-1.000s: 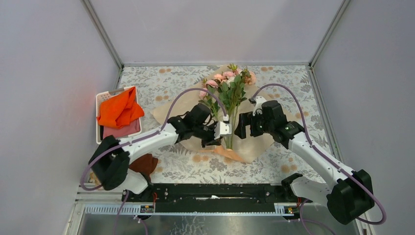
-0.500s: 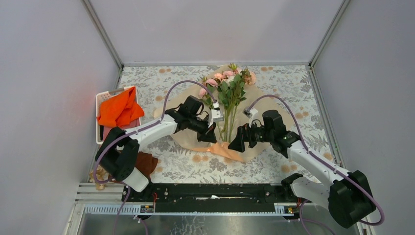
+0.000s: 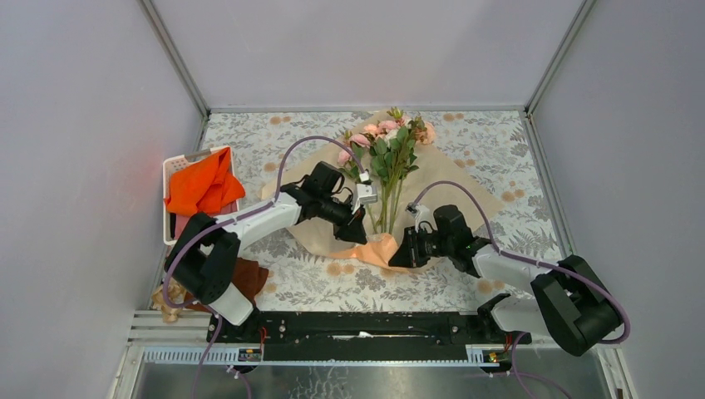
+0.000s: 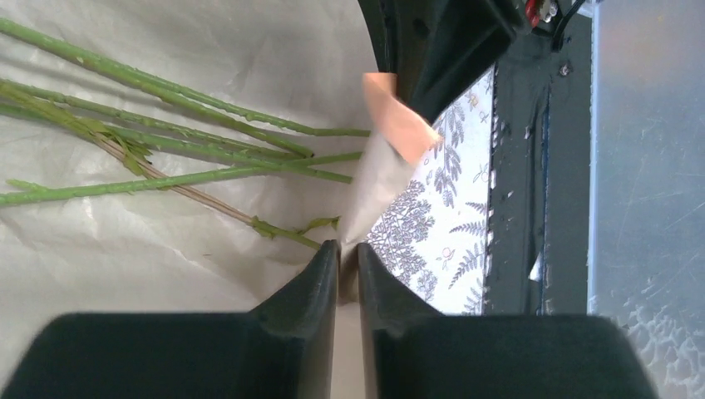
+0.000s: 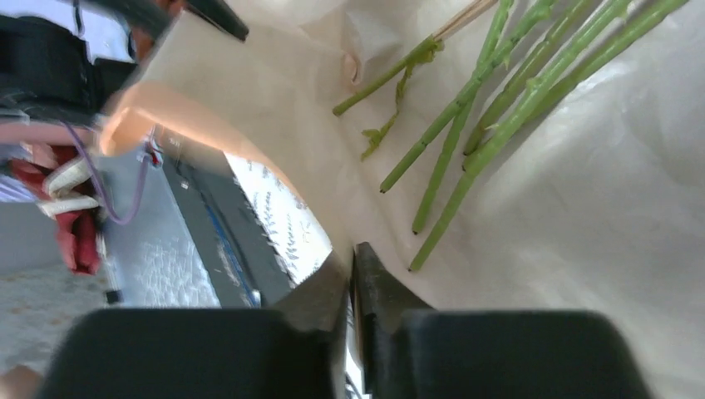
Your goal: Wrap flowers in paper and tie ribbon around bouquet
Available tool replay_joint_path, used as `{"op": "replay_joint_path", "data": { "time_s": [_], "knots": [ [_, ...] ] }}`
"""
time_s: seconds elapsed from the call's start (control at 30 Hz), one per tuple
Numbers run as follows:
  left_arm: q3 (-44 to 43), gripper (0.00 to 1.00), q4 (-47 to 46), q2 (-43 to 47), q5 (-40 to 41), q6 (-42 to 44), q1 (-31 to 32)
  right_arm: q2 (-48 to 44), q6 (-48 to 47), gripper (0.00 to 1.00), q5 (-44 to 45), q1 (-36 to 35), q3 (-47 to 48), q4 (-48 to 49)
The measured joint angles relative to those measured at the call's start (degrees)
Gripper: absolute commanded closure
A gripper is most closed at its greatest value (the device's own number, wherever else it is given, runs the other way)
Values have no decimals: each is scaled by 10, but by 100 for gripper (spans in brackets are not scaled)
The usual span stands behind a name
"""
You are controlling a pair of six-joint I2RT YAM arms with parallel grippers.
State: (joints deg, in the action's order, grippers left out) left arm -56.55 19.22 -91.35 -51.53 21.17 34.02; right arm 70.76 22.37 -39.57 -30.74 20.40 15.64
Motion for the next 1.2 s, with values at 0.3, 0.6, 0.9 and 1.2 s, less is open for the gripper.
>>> {"op": "replay_joint_path", "data": {
  "time_s": [0.3,0.6,0.9,1.2],
  "knots": [
    [-8,14,63,18,17,72,-14,0,15,100,38,0,9,-5],
    [66,20,64,70,91,134,-15,0,3,100,62,0,39,-51],
    [110,65,61,50,144,179,-13,14,-41,100,87,1,115,-165],
    [119,100,75,47,174,236,-12,18,-59,100,117,7,173,-299]
  ]
}}
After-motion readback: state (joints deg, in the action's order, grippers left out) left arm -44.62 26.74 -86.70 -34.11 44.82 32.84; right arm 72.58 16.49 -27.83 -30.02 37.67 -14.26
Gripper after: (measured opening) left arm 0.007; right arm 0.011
